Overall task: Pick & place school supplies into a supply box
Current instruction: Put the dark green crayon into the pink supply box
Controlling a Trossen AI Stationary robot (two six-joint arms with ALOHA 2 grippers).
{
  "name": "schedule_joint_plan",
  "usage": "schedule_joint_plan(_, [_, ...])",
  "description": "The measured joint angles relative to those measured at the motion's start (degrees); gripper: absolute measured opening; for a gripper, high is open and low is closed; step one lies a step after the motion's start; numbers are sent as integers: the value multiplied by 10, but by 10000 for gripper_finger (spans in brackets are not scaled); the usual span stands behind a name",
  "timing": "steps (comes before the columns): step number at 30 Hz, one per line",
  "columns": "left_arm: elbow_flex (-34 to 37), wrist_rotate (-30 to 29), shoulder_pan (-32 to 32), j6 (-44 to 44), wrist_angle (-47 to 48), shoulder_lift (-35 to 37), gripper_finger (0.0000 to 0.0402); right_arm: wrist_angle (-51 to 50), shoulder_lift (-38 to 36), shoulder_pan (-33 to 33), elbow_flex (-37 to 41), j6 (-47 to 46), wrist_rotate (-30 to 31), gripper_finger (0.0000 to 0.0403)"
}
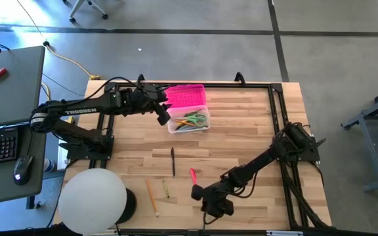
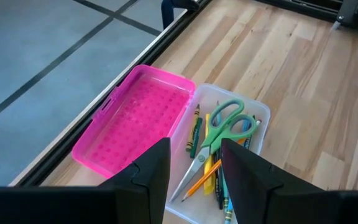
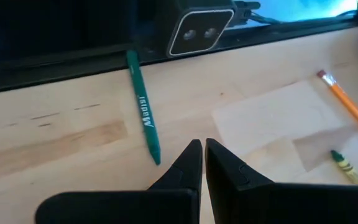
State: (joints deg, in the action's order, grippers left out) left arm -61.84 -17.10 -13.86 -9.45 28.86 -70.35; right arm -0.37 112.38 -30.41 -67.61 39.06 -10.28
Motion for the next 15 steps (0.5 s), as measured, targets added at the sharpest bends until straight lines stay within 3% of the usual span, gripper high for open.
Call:
schedule_joint_plan(9, [0,9,0,0,0,0,175,-6,0,16,0,6,-66,0])
schedule_joint_plan(15, [0,9,0,0,-2,0,175,16,4,18,0,-14,-72,8])
